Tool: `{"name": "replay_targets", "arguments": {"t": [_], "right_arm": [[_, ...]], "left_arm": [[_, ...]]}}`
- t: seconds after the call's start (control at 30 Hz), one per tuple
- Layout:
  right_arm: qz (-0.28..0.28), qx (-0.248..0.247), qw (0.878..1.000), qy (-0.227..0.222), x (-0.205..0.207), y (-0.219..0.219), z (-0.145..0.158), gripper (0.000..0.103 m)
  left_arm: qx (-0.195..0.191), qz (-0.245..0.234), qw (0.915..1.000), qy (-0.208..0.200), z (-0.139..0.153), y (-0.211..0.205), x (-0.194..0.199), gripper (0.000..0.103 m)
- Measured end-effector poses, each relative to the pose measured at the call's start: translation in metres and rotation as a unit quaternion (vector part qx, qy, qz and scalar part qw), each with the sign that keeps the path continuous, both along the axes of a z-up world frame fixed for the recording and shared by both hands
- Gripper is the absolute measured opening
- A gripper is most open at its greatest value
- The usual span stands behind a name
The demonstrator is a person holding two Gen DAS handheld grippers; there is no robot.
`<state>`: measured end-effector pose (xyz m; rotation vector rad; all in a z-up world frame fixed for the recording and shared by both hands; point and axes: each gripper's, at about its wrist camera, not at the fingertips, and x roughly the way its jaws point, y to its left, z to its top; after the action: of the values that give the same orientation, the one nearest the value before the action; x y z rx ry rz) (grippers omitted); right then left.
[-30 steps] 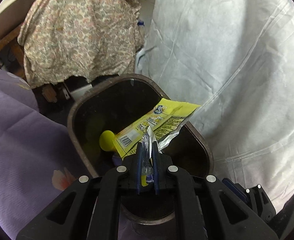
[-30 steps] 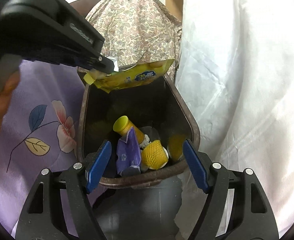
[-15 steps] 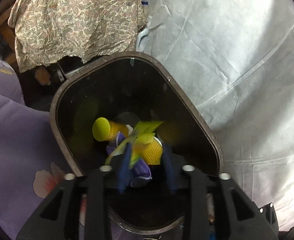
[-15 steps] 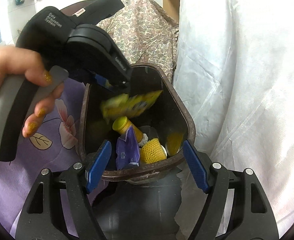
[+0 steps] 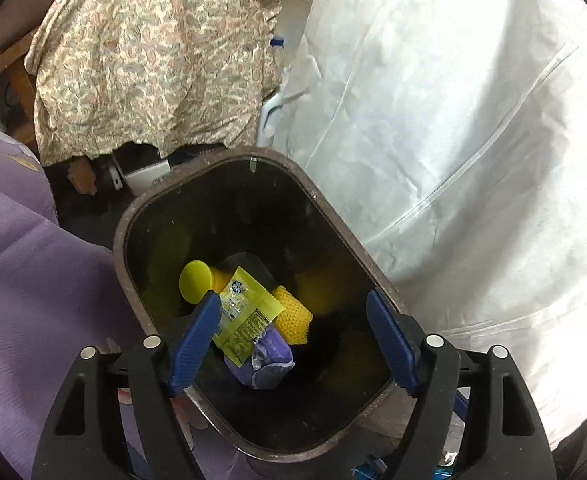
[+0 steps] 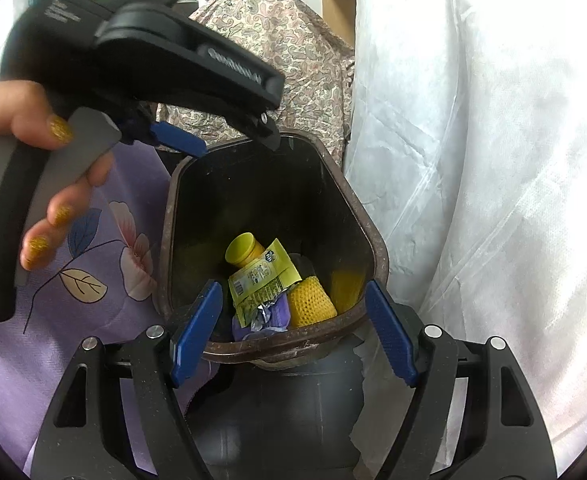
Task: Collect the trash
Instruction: 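Carry the snack wrapper and purple bag to the black bin and release both, then grasp the green juice carton with the left tool while the right tool grasps the red paper cup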
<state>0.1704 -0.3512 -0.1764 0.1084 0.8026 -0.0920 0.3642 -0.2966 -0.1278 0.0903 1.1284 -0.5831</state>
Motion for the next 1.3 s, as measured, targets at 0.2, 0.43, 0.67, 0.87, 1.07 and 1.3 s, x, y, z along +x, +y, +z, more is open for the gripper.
{"name": "replay_targets", "arguments": {"t": [0.2, 0.43, 0.67, 0.87, 1.07, 1.3], "right_arm": [[-0.001, -0.005, 1.000, -0.006, -0.002, 0.003, 0.006, 0.074], [-0.001, -0.009, 1.000, -0.020, -0.006, 0.006, 0.021, 0.075], [0.022, -0.011, 0.998, -0.053, -0.008, 0.023, 0.054, 0.076], [0.075, -0.017, 0.992, -0.103, -0.007, 0.065, 0.097, 0.087], [0.156, -0.015, 0.979, -0.128, 0.004, 0.122, 0.133, 0.089], [0.228, 0.002, 0.966, -0.125, 0.013, 0.178, 0.148, 0.094]], "left_arm": [[-0.015, -0.024, 0.9991, -0.033, 0.024, 0.009, -0.015, 0.079], [-0.082, -0.022, 0.9952, -0.048, 0.063, 0.051, -0.036, 0.083], [-0.104, -0.032, 0.9875, -0.114, 0.103, 0.108, -0.078, 0.089], [-0.089, 0.004, 0.9825, -0.164, 0.118, 0.180, -0.106, 0.091], [-0.054, 0.068, 0.9771, -0.195, 0.133, 0.272, -0.115, 0.093], [0.047, 0.096, 0.9748, -0.196, 0.139, 0.356, -0.099, 0.096]]}}
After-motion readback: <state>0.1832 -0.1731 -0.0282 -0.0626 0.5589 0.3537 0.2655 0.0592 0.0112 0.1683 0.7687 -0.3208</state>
